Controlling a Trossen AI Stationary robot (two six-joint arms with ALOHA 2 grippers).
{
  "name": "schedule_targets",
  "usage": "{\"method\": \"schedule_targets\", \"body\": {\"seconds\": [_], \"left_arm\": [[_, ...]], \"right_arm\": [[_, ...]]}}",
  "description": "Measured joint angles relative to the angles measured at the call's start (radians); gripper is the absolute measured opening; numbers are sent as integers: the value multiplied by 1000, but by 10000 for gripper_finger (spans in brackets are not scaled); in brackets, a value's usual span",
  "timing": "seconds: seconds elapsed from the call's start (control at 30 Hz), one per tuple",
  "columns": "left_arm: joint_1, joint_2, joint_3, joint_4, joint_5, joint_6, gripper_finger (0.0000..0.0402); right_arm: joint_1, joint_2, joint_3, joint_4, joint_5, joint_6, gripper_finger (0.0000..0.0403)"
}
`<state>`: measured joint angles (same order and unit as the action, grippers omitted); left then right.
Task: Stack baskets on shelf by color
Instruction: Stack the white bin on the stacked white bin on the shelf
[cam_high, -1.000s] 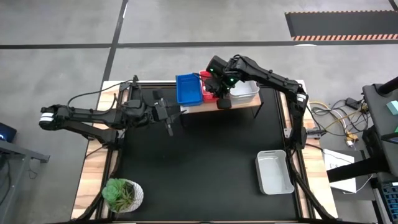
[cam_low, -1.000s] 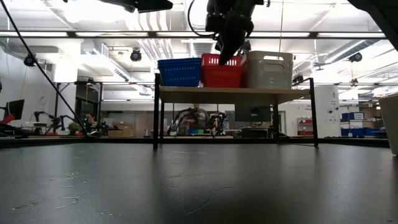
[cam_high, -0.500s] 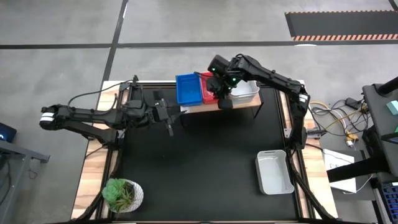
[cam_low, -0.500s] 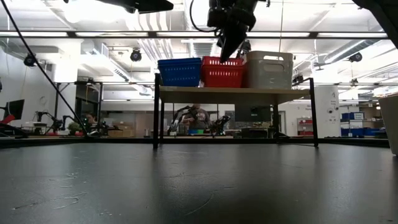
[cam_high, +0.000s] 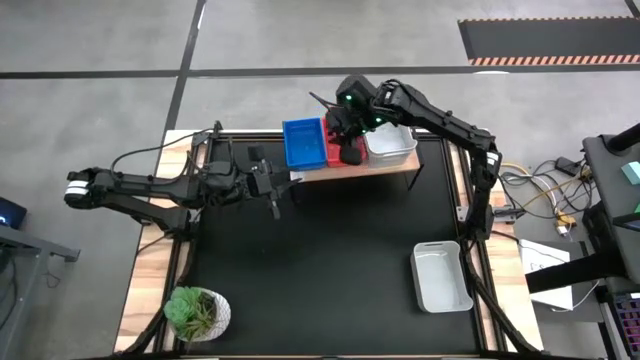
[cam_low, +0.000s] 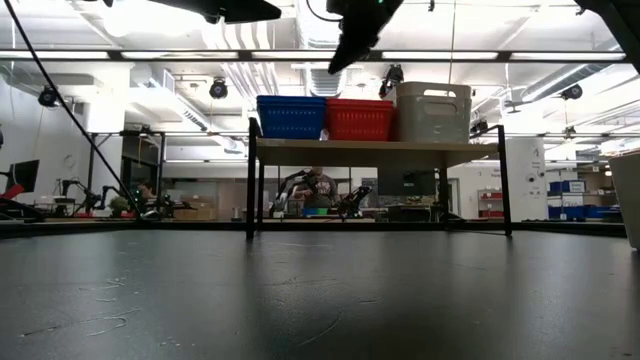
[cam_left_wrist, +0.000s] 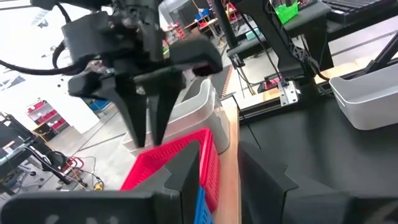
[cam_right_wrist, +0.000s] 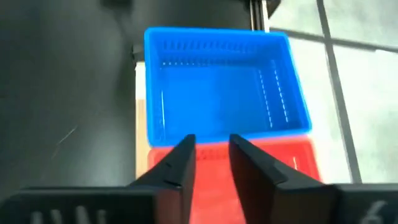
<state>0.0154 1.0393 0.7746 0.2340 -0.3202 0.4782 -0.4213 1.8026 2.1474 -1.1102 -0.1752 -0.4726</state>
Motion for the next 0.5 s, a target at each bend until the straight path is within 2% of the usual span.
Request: {"method": "schedule_targets", "body": {"seconds": [0.1,0.23,0.37,0.5], "left_arm": [[0,0,0,-5,0,0,93],[-3,0,0,-7,-1,-5,93],[-23,1,0,-17,14,-49,93],[-66,2,-36,-4,114,-137,93]], "right_arm": [[0,18,-26,55,-16,-26,61],[21,29,-32,46,-15,-75,16],[91,-46,-32,-28,-16,-87,12],[208,-142,-70,-68,-44,5,11]]}}
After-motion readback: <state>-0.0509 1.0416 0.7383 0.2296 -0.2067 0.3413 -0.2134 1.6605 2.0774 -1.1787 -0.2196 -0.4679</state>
